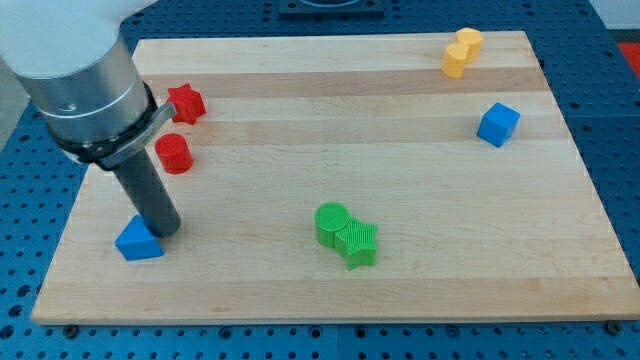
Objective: Slide the blue cube to the center
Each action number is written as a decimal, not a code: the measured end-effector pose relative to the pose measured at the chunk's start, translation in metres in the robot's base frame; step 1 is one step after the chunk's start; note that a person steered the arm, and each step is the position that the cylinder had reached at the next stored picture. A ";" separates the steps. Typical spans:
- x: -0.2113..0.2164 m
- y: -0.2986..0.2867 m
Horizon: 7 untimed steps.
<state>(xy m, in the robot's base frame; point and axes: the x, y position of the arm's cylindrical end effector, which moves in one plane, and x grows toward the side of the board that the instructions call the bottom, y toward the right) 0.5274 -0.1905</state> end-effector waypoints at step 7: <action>-0.061 0.174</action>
<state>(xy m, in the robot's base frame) 0.4662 -0.0165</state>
